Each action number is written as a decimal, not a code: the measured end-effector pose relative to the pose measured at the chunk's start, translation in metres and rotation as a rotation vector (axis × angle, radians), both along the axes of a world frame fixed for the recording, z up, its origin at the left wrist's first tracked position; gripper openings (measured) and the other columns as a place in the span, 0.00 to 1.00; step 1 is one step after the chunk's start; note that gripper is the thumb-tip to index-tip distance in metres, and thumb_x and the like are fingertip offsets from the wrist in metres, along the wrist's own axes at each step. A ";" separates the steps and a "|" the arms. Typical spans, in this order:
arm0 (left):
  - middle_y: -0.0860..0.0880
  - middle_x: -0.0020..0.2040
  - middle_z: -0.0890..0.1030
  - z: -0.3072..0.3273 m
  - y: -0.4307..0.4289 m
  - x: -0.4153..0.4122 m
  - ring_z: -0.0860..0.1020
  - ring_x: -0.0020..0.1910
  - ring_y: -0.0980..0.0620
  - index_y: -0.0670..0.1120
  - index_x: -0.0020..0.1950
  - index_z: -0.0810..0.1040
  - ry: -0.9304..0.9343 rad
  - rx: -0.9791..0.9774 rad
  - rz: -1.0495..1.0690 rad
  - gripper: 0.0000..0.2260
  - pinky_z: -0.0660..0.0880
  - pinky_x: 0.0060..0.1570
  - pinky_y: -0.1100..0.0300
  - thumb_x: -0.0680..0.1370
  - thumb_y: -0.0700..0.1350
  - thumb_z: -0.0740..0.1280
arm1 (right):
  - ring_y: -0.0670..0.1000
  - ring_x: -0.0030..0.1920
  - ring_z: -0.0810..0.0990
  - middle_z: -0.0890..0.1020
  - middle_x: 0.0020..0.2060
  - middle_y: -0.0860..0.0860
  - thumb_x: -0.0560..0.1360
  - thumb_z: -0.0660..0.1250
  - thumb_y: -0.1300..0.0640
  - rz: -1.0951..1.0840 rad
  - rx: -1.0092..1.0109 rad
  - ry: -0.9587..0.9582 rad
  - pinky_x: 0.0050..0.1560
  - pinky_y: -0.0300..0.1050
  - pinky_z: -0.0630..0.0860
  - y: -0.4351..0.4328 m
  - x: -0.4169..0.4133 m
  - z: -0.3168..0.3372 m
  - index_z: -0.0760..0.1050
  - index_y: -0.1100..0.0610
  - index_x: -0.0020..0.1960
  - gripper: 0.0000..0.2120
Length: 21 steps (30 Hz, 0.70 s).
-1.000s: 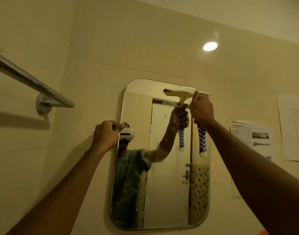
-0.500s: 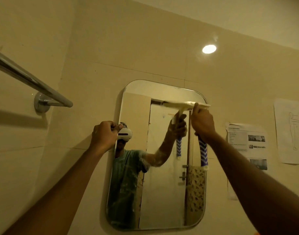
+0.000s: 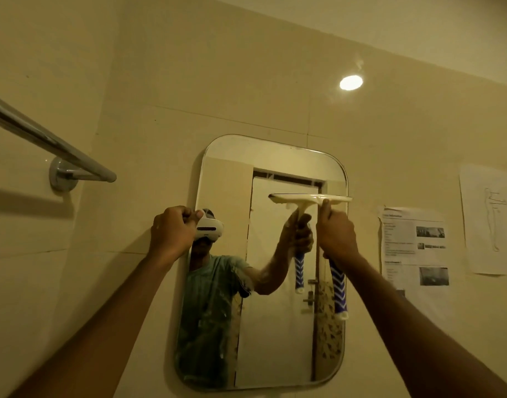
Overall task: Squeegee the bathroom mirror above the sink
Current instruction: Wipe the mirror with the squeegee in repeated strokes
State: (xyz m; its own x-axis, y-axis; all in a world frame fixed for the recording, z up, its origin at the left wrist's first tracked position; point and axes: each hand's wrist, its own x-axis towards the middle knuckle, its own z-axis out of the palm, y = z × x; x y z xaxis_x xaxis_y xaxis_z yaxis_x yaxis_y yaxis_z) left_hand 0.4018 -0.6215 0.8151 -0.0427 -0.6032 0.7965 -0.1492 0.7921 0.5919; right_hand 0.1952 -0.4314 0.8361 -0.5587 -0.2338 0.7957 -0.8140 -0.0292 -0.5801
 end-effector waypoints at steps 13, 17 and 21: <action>0.42 0.47 0.84 -0.001 -0.004 -0.002 0.80 0.48 0.44 0.41 0.53 0.81 -0.009 0.008 0.007 0.15 0.70 0.42 0.57 0.80 0.52 0.64 | 0.39 0.16 0.70 0.72 0.24 0.48 0.85 0.46 0.47 0.025 0.004 -0.017 0.19 0.31 0.65 -0.010 0.010 0.001 0.69 0.55 0.34 0.26; 0.42 0.47 0.84 -0.002 -0.003 -0.004 0.80 0.48 0.44 0.41 0.53 0.81 0.001 -0.001 0.016 0.15 0.69 0.40 0.59 0.80 0.52 0.63 | 0.37 0.15 0.70 0.71 0.24 0.47 0.85 0.47 0.49 0.021 0.041 0.001 0.16 0.27 0.62 -0.001 0.012 -0.012 0.69 0.55 0.33 0.25; 0.42 0.47 0.84 -0.002 -0.002 -0.004 0.80 0.47 0.45 0.41 0.53 0.80 0.002 -0.006 0.032 0.15 0.66 0.35 0.64 0.80 0.52 0.63 | 0.44 0.22 0.70 0.71 0.26 0.49 0.84 0.48 0.46 -0.024 -0.002 0.062 0.22 0.37 0.69 0.002 0.004 0.038 0.68 0.55 0.34 0.24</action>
